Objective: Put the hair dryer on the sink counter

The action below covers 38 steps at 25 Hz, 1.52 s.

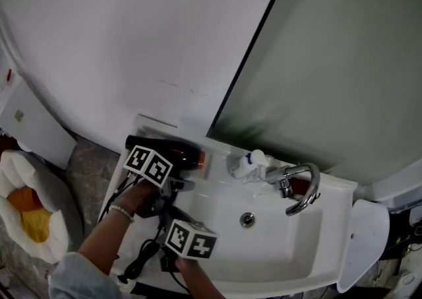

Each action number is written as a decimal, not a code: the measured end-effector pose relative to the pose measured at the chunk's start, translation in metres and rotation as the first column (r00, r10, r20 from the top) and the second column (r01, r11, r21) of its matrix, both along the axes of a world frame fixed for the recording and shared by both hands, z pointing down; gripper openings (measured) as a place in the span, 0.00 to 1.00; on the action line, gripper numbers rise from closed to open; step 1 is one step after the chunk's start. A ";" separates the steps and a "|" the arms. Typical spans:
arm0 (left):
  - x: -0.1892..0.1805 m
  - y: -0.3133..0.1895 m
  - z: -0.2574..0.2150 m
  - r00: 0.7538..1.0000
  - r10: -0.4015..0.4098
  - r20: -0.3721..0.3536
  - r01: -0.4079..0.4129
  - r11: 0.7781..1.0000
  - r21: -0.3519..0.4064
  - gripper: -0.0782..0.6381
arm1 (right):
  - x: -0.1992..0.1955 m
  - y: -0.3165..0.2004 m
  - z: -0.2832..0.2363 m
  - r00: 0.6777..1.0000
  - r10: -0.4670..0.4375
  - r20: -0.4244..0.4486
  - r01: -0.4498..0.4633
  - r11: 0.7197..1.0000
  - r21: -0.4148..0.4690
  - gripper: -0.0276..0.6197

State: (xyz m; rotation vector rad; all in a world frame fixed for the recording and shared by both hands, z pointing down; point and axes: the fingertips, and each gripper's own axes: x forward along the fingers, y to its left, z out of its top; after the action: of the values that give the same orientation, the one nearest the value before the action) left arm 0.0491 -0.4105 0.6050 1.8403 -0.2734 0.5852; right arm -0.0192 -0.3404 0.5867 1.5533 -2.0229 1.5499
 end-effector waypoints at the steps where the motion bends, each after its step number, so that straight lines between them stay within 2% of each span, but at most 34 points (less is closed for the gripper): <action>1: -0.001 0.000 0.000 1.000 -0.002 0.003 0.002 1.000 0.001 0.40 | -0.001 0.000 0.000 1.000 0.004 -0.001 -0.004 1.000 -0.003 0.23; 9: -0.008 0.002 -0.002 0.999 0.036 0.018 -0.036 0.999 0.015 0.42 | -0.003 0.000 -0.004 1.000 0.016 -0.017 -0.016 1.000 0.007 0.23; 17: -0.011 0.001 0.001 0.998 0.040 0.041 -0.041 0.999 0.024 0.42 | -0.002 -0.001 -0.004 0.999 0.023 -0.033 -0.022 1.000 0.012 0.22; 22: -0.012 0.002 -0.001 0.999 0.043 0.031 -0.043 0.999 0.007 0.42 | -0.004 0.000 -0.003 0.999 0.030 -0.044 -0.030 1.000 -0.006 0.22; 30: -0.013 0.002 0.002 0.994 0.044 0.099 -0.047 0.998 0.030 0.42 | -0.003 0.001 -0.006 0.997 0.059 -0.057 -0.060 0.998 -0.017 0.22; 33: -0.017 0.001 0.005 0.990 0.052 0.130 -0.058 0.997 0.048 0.40 | -0.004 0.001 -0.007 0.997 0.036 -0.067 -0.036 0.999 0.001 0.22; 38: -0.018 0.000 0.005 0.992 0.043 0.119 -0.048 0.998 0.042 0.39 | -0.004 -0.001 -0.011 0.997 -0.031 -0.066 0.034 0.998 0.043 0.23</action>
State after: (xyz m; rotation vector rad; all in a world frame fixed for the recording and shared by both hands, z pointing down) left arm 0.0311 -0.4105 0.6096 1.8622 -0.3267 0.7259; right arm -0.0235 -0.3412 0.5755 1.5568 -2.0503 1.4334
